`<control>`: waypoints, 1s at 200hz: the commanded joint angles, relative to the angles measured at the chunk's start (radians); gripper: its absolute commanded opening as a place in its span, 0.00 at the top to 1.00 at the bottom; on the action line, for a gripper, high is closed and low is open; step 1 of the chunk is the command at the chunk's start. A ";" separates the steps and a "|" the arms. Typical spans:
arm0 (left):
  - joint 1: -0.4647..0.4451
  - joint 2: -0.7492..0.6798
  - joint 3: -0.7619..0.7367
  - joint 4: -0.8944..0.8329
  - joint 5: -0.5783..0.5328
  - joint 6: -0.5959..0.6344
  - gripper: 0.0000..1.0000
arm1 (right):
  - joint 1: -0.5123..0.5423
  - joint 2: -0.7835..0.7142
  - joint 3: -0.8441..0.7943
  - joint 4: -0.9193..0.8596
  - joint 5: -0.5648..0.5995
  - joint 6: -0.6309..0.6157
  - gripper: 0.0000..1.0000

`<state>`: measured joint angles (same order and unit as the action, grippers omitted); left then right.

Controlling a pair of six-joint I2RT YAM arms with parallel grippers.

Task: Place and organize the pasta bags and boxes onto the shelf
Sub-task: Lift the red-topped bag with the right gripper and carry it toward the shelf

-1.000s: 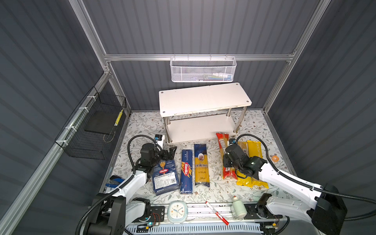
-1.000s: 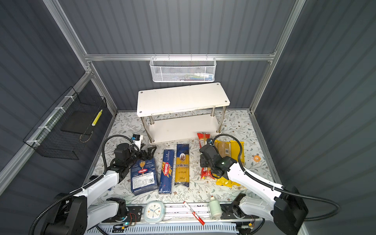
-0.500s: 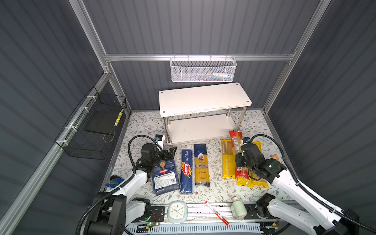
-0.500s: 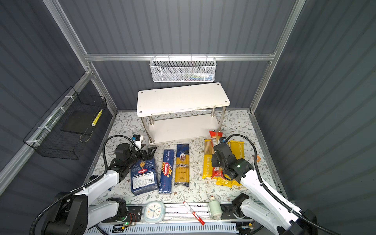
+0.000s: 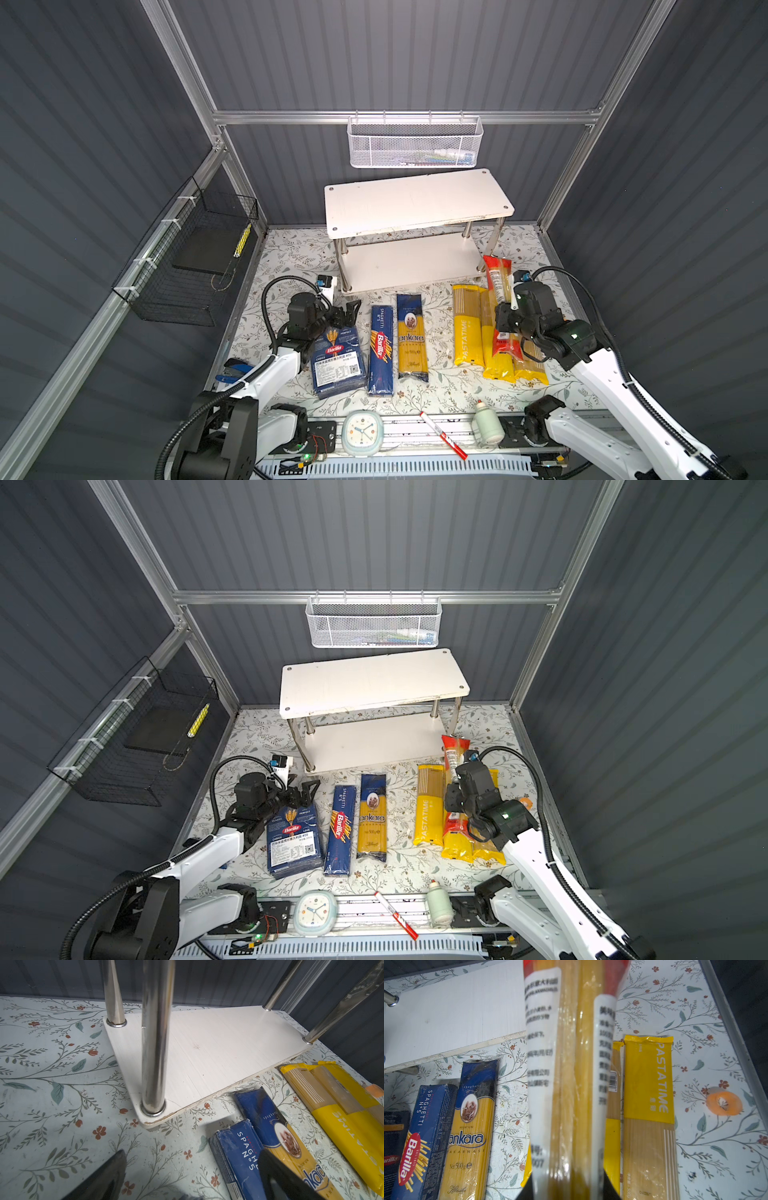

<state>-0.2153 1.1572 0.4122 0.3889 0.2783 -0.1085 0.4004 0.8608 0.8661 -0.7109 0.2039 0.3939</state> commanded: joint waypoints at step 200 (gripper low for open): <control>0.002 0.012 0.025 -0.004 0.019 0.020 0.01 | -0.089 0.107 0.517 0.007 -0.066 -0.189 0.90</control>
<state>-0.2153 1.1610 0.4122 0.3889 0.2817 -0.1081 0.3195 0.9562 1.2709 -0.8345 0.1448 0.2600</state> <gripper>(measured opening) 0.993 0.263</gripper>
